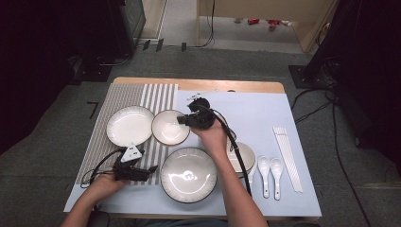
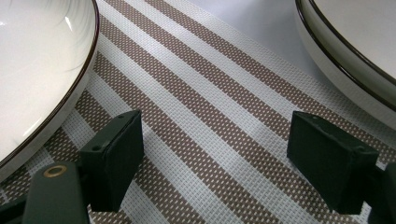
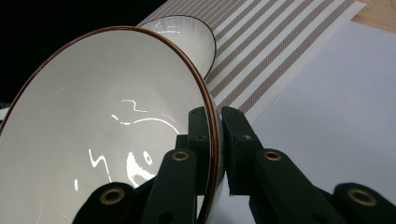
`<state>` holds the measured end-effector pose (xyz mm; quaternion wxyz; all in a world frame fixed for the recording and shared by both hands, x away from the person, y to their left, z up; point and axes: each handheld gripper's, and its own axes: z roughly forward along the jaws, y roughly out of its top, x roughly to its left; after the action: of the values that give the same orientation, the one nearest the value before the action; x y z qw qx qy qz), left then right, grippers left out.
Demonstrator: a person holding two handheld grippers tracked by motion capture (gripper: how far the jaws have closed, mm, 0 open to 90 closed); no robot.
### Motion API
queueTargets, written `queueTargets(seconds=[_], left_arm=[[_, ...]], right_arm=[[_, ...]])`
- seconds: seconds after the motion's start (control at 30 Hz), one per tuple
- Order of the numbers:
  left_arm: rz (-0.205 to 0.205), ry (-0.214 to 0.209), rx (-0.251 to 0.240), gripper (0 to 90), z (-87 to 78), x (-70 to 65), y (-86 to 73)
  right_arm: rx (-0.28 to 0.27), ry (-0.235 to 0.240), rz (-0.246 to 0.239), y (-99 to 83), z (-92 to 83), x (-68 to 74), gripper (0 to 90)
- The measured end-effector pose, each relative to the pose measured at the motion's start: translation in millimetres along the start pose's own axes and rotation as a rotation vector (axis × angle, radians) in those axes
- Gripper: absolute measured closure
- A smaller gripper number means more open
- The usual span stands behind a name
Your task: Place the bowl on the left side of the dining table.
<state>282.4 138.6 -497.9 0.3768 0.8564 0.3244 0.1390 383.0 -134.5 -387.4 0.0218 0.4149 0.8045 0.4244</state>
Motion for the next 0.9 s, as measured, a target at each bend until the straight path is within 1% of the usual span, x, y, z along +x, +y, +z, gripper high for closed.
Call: queueTargets(seconds=[0.9], left_arm=[[0.000,0.001,0.000,19.1,0.0,-0.1,0.0]], right_arm=[[-0.006,-0.004,0.007,6.1,13.6,3.2,83.2]])
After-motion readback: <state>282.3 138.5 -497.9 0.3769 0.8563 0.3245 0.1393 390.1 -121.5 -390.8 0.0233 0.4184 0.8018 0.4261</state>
